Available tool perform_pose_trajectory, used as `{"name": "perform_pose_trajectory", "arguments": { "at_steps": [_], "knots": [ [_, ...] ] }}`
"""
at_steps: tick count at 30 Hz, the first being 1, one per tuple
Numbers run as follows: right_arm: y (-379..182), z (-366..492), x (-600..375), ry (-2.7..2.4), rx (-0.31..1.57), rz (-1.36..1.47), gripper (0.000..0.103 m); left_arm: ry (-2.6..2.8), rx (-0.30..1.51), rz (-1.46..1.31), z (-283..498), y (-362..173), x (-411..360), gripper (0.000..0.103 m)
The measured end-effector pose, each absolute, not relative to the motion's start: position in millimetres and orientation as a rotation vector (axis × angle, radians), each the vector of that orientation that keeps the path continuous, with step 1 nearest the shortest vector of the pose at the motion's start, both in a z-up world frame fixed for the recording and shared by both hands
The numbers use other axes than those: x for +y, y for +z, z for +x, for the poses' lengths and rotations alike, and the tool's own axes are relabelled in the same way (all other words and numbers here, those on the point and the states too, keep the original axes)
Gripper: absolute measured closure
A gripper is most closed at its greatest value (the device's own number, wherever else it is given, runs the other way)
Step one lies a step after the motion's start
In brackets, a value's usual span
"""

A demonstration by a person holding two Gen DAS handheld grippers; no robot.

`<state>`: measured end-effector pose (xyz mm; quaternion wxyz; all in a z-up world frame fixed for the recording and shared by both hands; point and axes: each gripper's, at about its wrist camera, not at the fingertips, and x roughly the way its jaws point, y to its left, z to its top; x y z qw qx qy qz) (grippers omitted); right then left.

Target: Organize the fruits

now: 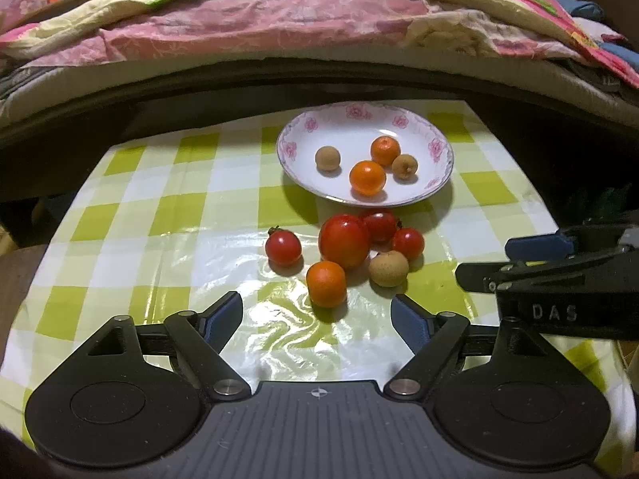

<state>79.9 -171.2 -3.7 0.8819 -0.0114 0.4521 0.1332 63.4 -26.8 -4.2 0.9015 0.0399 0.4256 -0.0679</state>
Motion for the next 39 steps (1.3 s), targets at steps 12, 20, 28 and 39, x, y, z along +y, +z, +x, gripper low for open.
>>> {"name": "perform_pose_trajectory", "arguments": {
  "at_steps": [12, 20, 28, 39],
  "knots": [
    [-15, 102, -175, 0.28, 0.954, -0.025, 0.052, -0.149, 0.937, 0.061, 71, -17, -21, 0.017],
    [-18, 124, -169, 0.298, 0.932, -0.022, 0.053, -0.168, 0.959, 0.06, 73, -24, -21, 0.017],
    [-30, 146, -155, 0.362, 0.958, 0.004, 0.053, -0.185, 0.972, 0.051, 77, -27, -22, 0.017],
    [-40, 145, -143, 0.403, 0.997, -0.048, 0.073, -0.194, 0.952, 0.057, 79, -29, -20, 0.017]
  ]
}}
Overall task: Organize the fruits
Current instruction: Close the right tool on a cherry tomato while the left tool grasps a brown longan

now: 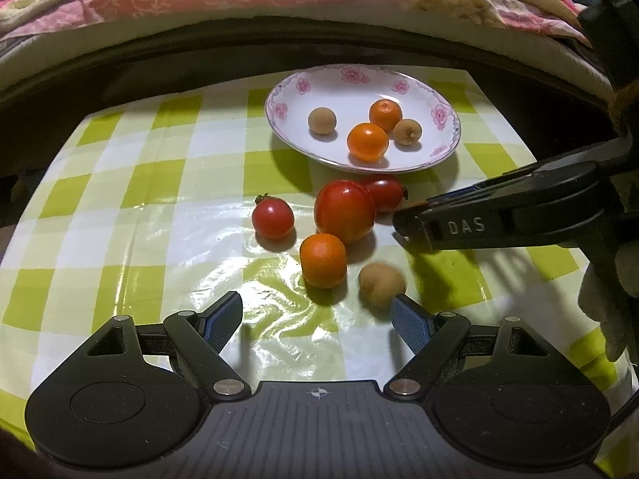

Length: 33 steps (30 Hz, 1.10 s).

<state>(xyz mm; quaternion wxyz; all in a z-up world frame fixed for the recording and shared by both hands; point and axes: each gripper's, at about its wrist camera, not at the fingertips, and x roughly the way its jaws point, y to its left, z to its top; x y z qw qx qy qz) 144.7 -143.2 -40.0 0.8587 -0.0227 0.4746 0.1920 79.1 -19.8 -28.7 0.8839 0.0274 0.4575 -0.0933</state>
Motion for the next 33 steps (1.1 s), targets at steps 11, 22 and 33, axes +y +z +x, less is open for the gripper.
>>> {"name": "perform_pose_trajectory", "arguments": {
  "at_steps": [11, 22, 33],
  "knots": [
    [-32, 131, -168, 0.37, 0.992, -0.014, 0.073, -0.265, 0.927, 0.097, 73, -31, -33, 0.031],
    [-31, 123, -165, 0.396, 1.0, -0.027, 0.073, -0.218, 0.963, 0.055, 71, -39, -20, 0.05],
    [-24, 114, -160, 0.423, 0.986, -0.047, 0.073, -0.196, 0.958, 0.091, 60, -39, -16, 0.046]
  ]
}}
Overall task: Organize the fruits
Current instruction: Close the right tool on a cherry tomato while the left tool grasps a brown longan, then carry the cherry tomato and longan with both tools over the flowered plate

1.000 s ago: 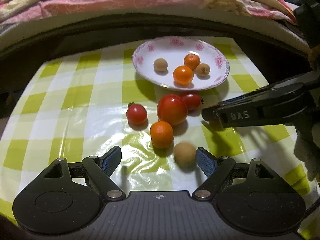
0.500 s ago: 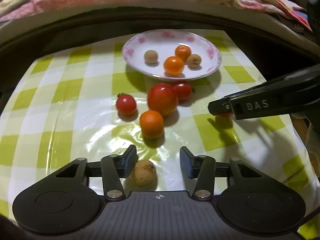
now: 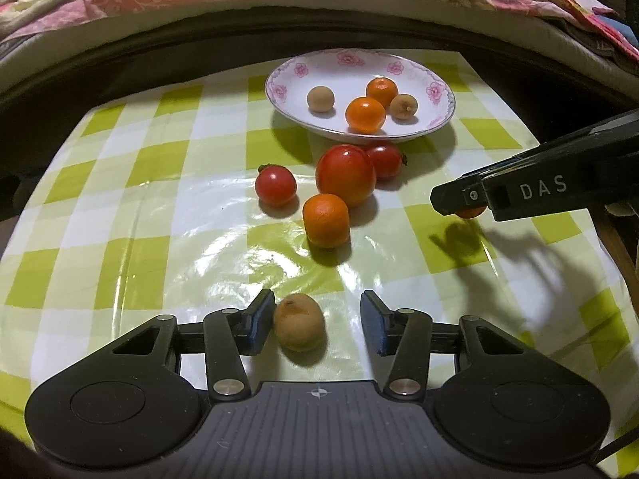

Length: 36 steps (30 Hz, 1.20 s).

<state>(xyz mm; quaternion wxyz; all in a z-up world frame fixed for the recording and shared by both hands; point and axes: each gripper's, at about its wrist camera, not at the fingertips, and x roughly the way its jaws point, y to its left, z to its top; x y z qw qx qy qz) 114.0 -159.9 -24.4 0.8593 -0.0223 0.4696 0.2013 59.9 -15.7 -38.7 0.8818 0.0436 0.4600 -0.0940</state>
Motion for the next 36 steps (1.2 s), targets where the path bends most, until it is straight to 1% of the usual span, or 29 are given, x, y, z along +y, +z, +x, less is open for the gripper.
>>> {"name": "perform_pose_trajectory", "arguments": {
  "at_steps": [3, 10, 11, 13, 14, 16, 18, 28, 36],
  "knots": [
    [-23, 111, -159, 0.424, 0.986, -0.053, 0.073, -0.18, 0.961, 0.096, 59, -38, -15, 0.044],
    [-22, 107, -153, 0.441, 0.985, -0.065, 0.073, -0.152, 0.966, 0.099, 56, -37, -13, 0.045],
    [-21, 107, -153, 0.443, 0.984, -0.067, 0.073, -0.149, 0.966, 0.1, 56, -37, -14, 0.047],
    [-21, 106, -152, 0.444, 0.983, -0.071, 0.073, -0.151, 0.968, 0.093, 57, -36, -14, 0.054],
    [-21, 105, -152, 0.444, 0.983, -0.073, 0.073, -0.152, 0.969, 0.089, 57, -36, -14, 0.056],
    [-21, 103, -152, 0.444, 0.985, -0.076, 0.073, -0.152, 0.97, 0.085, 57, -36, -13, 0.065],
    [-22, 101, -152, 0.446, 0.987, -0.08, 0.073, -0.15, 0.974, 0.075, 56, -35, -13, 0.069],
    [-21, 82, -140, 0.475, 0.988, -0.113, 0.073, -0.138, 0.979, 0.086, 52, -31, -19, 0.069],
    [-23, 71, -153, 0.446, 1.005, -0.083, 0.073, -0.172, 0.973, 0.093, 52, -23, -28, 0.069]
  ]
}}
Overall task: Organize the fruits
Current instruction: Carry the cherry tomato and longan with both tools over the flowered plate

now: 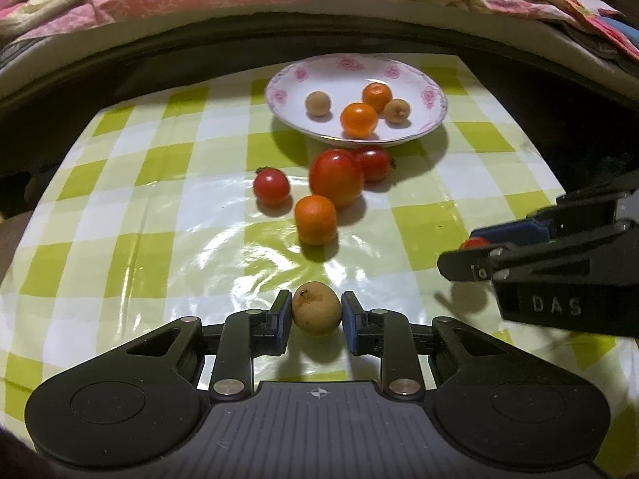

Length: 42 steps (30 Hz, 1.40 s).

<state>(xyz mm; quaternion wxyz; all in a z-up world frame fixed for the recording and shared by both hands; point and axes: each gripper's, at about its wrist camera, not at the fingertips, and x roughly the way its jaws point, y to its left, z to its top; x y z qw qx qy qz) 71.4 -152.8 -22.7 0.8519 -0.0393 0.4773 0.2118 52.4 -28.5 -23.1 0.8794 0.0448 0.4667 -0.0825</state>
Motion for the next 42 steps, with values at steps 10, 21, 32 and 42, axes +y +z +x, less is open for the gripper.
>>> {"name": "perform_pose_trajectory", "arguments": {
  "at_steps": [10, 21, 32, 42],
  "knots": [
    [-36, 54, -154, 0.377, 1.041, -0.099, 0.073, -0.174, 0.996, 0.133, 49, -30, -36, 0.069],
    [-33, 56, -133, 0.38, 1.015, -0.186, 0.073, -0.063, 1.038, 0.163, 48, -28, -35, 0.069],
    [-20, 62, -127, 0.404, 0.998, -0.178, 0.073, 0.007, 1.029, 0.162, 56, -10, -31, 0.069],
    [-3, 76, -142, 0.382, 0.967, -0.076, 0.073, -0.053, 0.956, 0.128, 71, 6, -37, 0.07]
  ]
}}
